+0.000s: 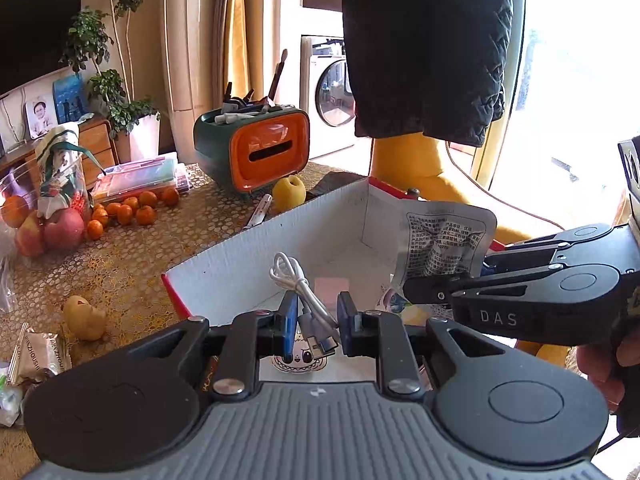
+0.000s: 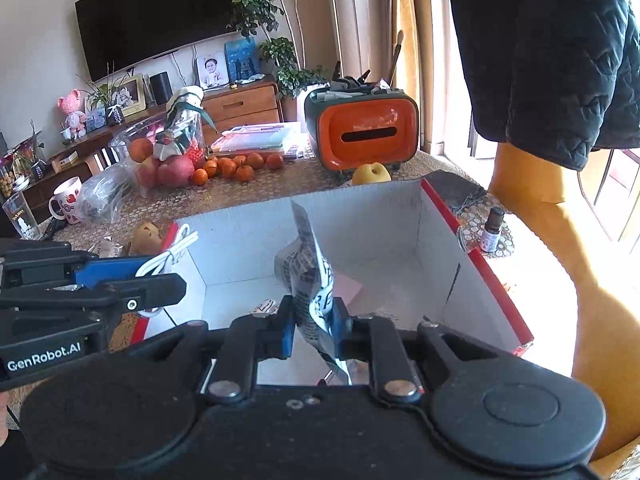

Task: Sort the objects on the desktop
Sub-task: 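Lower and open the left tool to drop the cable while the right tool releases the pouch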

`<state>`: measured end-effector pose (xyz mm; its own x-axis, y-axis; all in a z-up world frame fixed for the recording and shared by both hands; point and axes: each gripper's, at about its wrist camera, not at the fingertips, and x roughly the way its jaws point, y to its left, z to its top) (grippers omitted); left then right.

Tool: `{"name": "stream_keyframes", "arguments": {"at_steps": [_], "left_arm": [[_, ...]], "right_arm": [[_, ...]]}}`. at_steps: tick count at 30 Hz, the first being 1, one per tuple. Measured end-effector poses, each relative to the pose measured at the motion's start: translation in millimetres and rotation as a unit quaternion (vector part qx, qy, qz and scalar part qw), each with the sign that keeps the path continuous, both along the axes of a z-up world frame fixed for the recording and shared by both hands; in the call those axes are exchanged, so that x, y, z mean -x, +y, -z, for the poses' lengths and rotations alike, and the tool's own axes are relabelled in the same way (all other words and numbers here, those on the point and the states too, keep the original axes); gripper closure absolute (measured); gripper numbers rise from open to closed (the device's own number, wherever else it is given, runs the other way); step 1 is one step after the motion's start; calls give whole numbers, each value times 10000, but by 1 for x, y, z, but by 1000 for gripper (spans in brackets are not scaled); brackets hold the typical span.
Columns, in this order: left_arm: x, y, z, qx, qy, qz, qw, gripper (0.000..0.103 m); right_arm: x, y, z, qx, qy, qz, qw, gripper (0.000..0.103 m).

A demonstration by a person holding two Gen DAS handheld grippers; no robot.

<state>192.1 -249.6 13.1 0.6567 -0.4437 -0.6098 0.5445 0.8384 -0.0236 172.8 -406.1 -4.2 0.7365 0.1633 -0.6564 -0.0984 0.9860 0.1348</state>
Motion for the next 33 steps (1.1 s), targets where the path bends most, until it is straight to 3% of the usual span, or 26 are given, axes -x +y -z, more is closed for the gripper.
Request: {"name": "stream_keyframes", "arguments": {"at_steps": [16, 33], "left_arm": [[-59, -24, 42, -457, 659, 33, 9968, 83], [-72, -30, 68, -697, 1083, 217, 9914, 83]], "right_arm": [[-33, 4, 38, -84, 666, -212, 9975, 86], [-69, -8, 54, -375, 1069, 45, 9936, 85]]}}
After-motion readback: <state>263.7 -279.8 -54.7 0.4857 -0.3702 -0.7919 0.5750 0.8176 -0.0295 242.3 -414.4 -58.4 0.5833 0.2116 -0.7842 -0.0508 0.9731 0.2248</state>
